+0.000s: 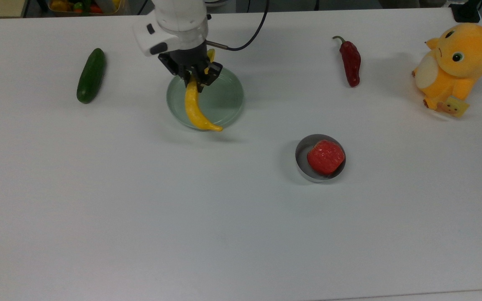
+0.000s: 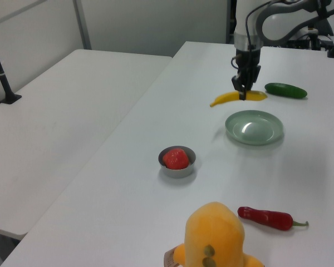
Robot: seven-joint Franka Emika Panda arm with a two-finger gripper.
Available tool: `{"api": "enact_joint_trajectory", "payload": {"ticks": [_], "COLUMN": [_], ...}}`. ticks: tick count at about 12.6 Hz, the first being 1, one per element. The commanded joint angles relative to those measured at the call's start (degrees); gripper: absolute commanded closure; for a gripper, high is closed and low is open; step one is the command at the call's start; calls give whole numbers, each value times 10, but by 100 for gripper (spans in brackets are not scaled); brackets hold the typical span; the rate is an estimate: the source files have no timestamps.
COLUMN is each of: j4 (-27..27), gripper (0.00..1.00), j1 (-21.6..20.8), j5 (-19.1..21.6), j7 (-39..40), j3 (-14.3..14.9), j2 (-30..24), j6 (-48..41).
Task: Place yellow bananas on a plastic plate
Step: 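Lower the banana onto the plate and open the gripper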
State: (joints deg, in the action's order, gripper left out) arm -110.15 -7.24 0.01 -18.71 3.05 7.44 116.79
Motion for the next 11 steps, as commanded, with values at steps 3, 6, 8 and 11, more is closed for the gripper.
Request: {"api": "enact_joint_trajectory", "payload": {"ticks": [3, 6, 8, 11], "j4": [-17, -11, -9, -2], "gripper": [72, 6, 0, 0], "j1": [-8, -6, -5, -2], "j5": [-19, -21, -21, -22], "j7": [46, 49, 49, 46], "j3": [-16, -16, -16, -16], "j2": [12, 19, 19, 9], "j6": [-38, -37, -37, -37]}}
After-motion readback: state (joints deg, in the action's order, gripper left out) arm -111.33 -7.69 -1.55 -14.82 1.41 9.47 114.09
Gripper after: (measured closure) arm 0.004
